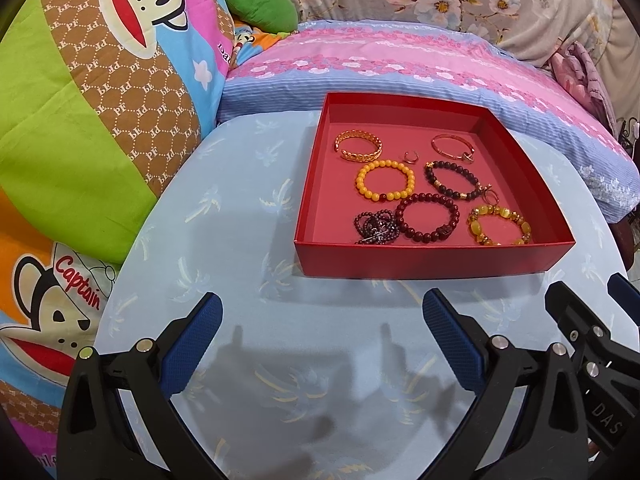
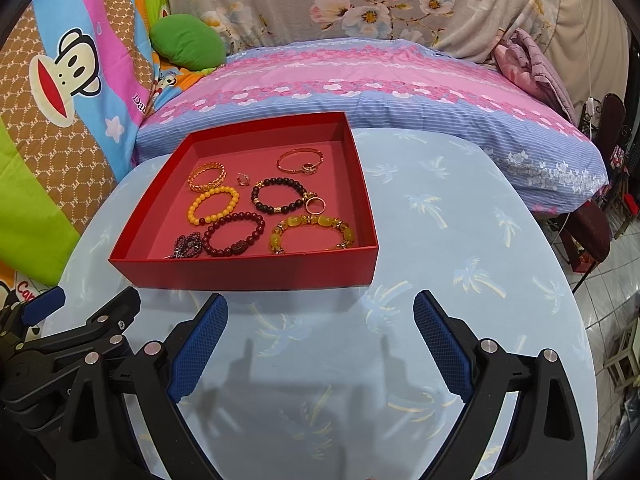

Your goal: Organize jewelry

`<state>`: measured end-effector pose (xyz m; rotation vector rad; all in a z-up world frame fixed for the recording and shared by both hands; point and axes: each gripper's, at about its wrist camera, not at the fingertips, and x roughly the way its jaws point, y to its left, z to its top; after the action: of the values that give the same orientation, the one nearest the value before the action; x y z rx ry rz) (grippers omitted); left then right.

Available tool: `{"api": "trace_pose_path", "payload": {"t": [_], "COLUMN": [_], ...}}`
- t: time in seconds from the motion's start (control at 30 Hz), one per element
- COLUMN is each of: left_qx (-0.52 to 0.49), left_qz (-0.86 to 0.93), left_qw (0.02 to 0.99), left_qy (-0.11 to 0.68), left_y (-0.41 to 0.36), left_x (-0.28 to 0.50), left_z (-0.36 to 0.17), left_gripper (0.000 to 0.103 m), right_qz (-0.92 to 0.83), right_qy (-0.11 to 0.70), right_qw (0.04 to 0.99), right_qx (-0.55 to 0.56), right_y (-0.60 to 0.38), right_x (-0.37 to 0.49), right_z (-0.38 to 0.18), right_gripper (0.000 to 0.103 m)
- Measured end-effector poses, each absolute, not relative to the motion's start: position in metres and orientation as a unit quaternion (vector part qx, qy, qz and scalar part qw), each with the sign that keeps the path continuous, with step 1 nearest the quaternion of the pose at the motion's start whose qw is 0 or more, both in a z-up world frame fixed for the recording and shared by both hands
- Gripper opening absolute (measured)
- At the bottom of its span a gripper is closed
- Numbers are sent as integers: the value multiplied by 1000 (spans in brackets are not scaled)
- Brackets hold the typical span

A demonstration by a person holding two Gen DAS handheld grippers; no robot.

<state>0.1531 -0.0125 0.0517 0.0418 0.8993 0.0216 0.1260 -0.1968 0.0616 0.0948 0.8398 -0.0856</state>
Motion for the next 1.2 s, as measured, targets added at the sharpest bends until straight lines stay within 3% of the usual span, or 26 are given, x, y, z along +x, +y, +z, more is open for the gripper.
{"api": "trace_pose_path", "payload": {"t": [1.2], "left_qx": [32], "left_qz": [12], "left_qw": [901], "left_qy": [432], "left_y": [-15], "left_x": [155], "left_z": [57], "left_gripper": [96], "right_qz": [-43], "right_qy": [407], "right_qw": [911], "right_qx": [44], "right_y": [-199], "right_x": [125], "right_z": [61], "right_gripper": [90]}}
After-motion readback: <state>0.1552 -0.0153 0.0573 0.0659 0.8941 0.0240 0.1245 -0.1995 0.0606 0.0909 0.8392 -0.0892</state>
